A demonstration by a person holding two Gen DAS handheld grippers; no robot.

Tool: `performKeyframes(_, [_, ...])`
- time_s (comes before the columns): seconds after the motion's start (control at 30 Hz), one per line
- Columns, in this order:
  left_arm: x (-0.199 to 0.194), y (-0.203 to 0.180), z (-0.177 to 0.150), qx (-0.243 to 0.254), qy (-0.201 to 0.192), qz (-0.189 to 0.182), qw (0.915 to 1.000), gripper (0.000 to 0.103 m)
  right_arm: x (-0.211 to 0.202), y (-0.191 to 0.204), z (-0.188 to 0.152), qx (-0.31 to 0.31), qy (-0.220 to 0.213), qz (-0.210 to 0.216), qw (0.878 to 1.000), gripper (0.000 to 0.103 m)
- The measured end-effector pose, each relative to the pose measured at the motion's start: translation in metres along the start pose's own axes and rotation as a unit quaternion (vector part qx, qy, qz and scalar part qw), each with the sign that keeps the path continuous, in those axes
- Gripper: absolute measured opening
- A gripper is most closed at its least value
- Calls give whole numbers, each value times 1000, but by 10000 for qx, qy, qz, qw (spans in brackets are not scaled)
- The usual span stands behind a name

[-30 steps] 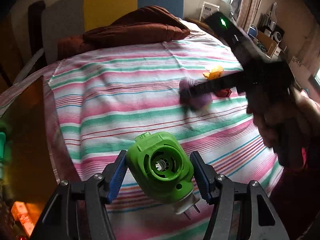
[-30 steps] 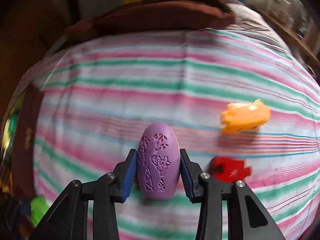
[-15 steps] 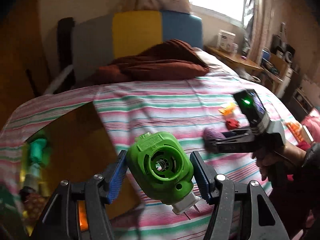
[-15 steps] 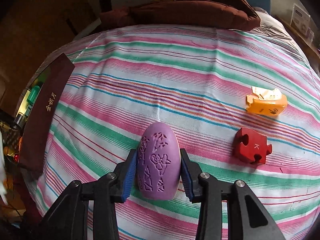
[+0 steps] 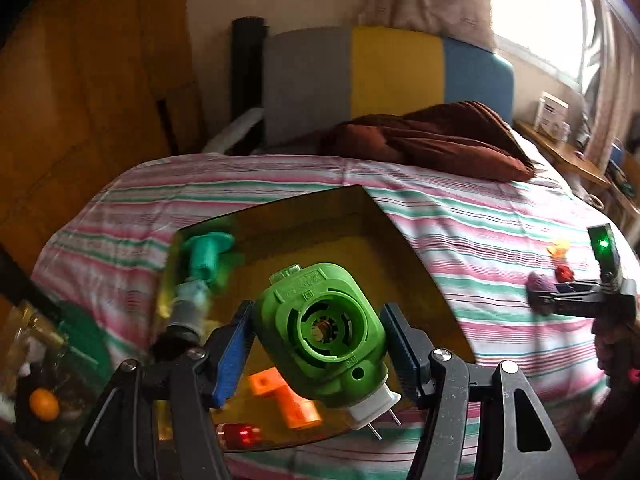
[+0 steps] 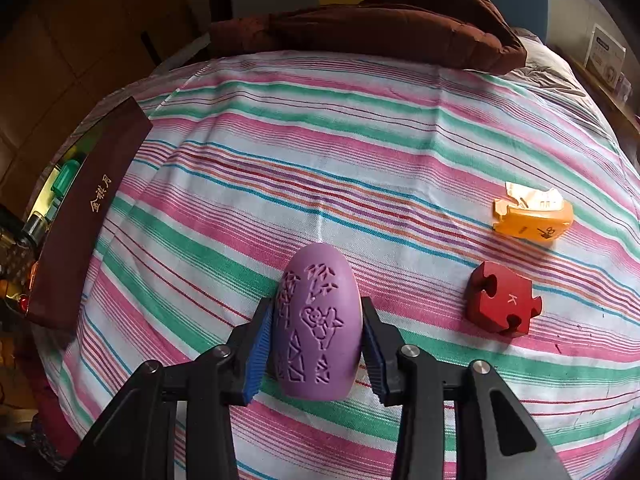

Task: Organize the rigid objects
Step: 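Carry the green-and-white plug into the gold tray and open the left tool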

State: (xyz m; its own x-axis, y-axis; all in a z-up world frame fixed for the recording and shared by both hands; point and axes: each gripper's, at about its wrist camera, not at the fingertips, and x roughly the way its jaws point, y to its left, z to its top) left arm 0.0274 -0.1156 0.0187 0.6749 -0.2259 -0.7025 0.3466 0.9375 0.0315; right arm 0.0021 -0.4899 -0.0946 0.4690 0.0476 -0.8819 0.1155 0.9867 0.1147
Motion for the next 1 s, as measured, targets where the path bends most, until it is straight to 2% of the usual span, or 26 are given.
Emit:
performKeyframes(0.13, [-3,16,-6,-72,-53,175,9998,63,1,3,-1,-92,-43,-63,9999,42])
performKeyframes(0.57, [15,29,-15,-273,211,141,9993,63,1,3,-2,-152,-96,-65,9998,42])
performKeyframes(0.73, [31,43,-20,-650,560,-154,9962,63,0,3,-2,-202,-97,-84,9997,42])
performKeyframes(0.9, [49,73,-10,-1320,846,-630,9856,63,0,6,-2,-285,-107,-154,9994,42])
performKeyframes(1.0, [66,81,4,-1442,1029,-845,9806,63,0,8,-1,-329,-112,-202,9992,42])
